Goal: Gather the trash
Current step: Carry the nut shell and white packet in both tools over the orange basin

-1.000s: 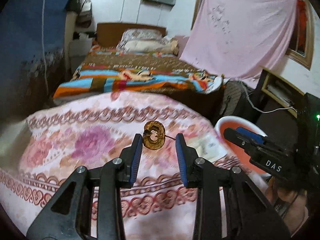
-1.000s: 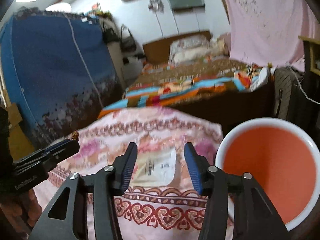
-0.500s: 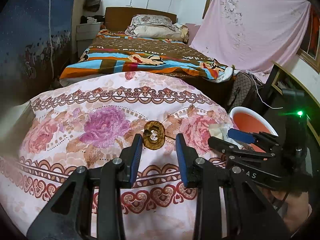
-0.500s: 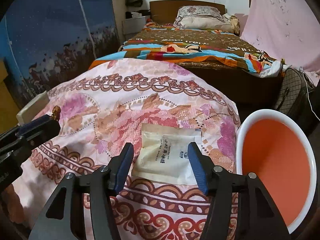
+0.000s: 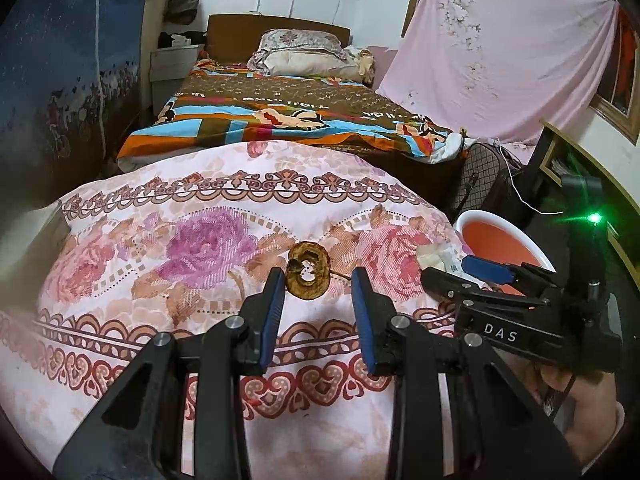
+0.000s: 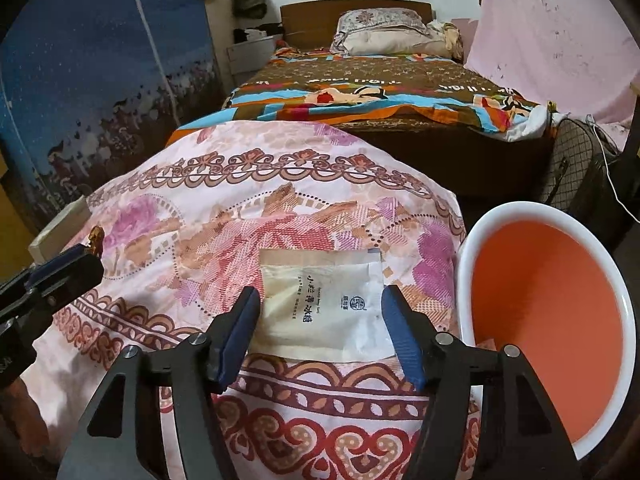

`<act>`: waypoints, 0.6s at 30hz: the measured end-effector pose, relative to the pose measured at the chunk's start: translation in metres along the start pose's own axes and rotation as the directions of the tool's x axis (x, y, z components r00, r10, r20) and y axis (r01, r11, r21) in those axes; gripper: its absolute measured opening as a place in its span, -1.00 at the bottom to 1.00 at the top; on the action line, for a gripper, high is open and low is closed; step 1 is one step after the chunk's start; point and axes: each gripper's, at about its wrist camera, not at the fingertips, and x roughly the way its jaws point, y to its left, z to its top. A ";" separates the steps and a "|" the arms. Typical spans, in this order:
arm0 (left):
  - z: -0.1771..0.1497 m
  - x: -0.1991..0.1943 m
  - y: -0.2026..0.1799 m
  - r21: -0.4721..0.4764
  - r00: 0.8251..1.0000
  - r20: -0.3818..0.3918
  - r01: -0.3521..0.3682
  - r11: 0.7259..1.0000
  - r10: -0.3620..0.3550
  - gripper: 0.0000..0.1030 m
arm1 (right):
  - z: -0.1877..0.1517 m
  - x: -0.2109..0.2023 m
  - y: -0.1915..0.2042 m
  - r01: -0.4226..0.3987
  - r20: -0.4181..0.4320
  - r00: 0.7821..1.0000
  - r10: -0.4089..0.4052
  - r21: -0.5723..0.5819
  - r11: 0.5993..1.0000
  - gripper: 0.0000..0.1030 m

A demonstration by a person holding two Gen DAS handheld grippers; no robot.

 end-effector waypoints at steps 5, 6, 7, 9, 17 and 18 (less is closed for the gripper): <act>0.000 -0.001 -0.002 0.011 1.000 0.006 0.000 1.000 0.000 -0.66 | -0.002 -0.004 0.001 -0.030 0.019 0.999 0.029 0.000 1.000 -0.07; 0.000 -0.001 -0.003 0.013 1.000 0.006 0.001 1.000 -0.001 -0.66 | -0.002 -0.004 0.000 -0.037 0.021 0.999 0.037 0.007 0.999 -0.08; 0.000 -0.001 -0.004 0.014 1.000 0.007 0.001 1.000 -0.001 -0.66 | -0.002 -0.005 -0.002 -0.050 0.025 0.998 0.049 0.018 0.999 -0.10; 0.000 -0.001 -0.006 0.017 1.000 0.008 0.002 1.000 -0.002 -0.66 | -0.003 -0.008 -0.007 -0.107 0.039 0.994 0.105 0.044 0.993 -0.44; -0.001 -0.003 -0.010 0.022 1.000 0.009 0.006 1.000 -0.006 -0.65 | -0.007 -0.019 -0.011 -0.163 0.093 0.984 0.155 0.082 0.983 -0.61; -0.001 -0.004 -0.011 0.021 1.000 0.010 0.006 1.000 -0.006 -0.65 | -0.008 -0.021 -0.012 -0.167 0.106 0.982 0.158 0.086 0.982 -0.63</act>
